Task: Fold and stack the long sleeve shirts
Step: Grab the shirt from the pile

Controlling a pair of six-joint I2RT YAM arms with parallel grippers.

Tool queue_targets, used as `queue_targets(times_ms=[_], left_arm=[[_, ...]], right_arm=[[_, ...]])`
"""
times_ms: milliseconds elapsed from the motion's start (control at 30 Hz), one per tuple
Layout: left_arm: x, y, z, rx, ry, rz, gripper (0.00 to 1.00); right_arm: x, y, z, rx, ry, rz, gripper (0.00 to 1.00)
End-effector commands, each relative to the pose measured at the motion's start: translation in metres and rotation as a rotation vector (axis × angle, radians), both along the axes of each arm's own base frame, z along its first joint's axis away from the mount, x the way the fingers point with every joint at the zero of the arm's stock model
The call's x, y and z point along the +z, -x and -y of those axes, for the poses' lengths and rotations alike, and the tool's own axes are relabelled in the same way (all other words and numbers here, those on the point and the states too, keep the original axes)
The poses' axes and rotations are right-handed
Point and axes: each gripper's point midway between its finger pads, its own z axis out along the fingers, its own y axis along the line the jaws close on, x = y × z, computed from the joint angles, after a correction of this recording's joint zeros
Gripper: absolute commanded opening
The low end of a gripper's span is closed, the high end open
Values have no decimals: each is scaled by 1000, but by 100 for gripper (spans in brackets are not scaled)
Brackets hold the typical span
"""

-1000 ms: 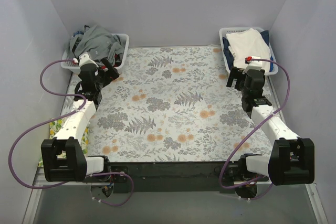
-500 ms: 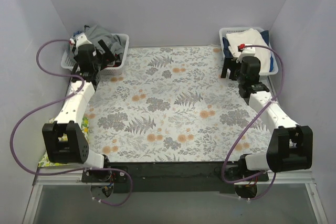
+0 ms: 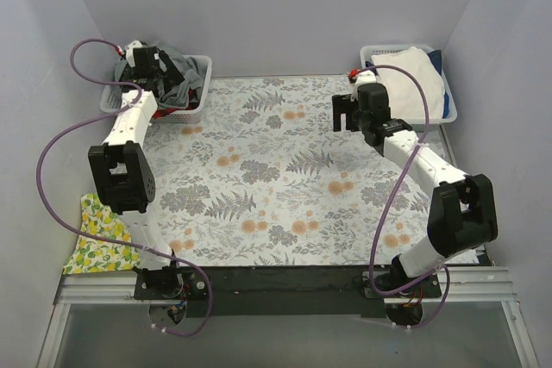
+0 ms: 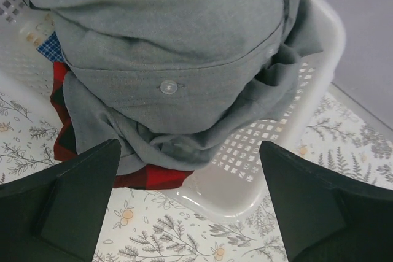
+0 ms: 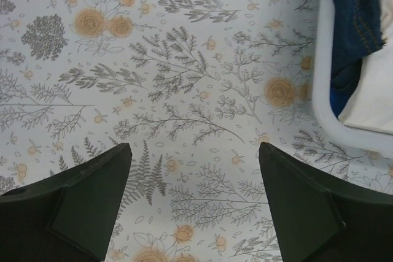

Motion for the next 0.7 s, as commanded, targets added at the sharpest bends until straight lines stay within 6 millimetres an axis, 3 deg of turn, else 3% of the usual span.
queue_targets(times_ms=[0, 233, 367, 467, 600, 633, 667], left_arm=[[-4, -6, -8, 25, -23, -22, 98], [-8, -32, -14, 5, -43, 20, 98], [-12, -46, -20, 9, -51, 29, 98], [-12, -54, -20, 4, -50, 48, 93], [-14, -64, -20, -5, -46, 53, 75], [-22, -66, -19, -5, -38, 41, 58], [-19, -67, -20, -1, -33, 43, 49]], right_arm=[[5, 3, -20, 34, 2, -10, 93], [-8, 11, -45, 93, -12, -58, 92], [-14, 11, -50, 102, 1, -80, 90], [-15, 9, -51, 103, 16, -86, 90], [-15, 5, -50, 94, 36, -88, 90], [-13, 4, -49, 92, 39, -85, 90], [-14, 3, -48, 89, 44, -88, 90]])
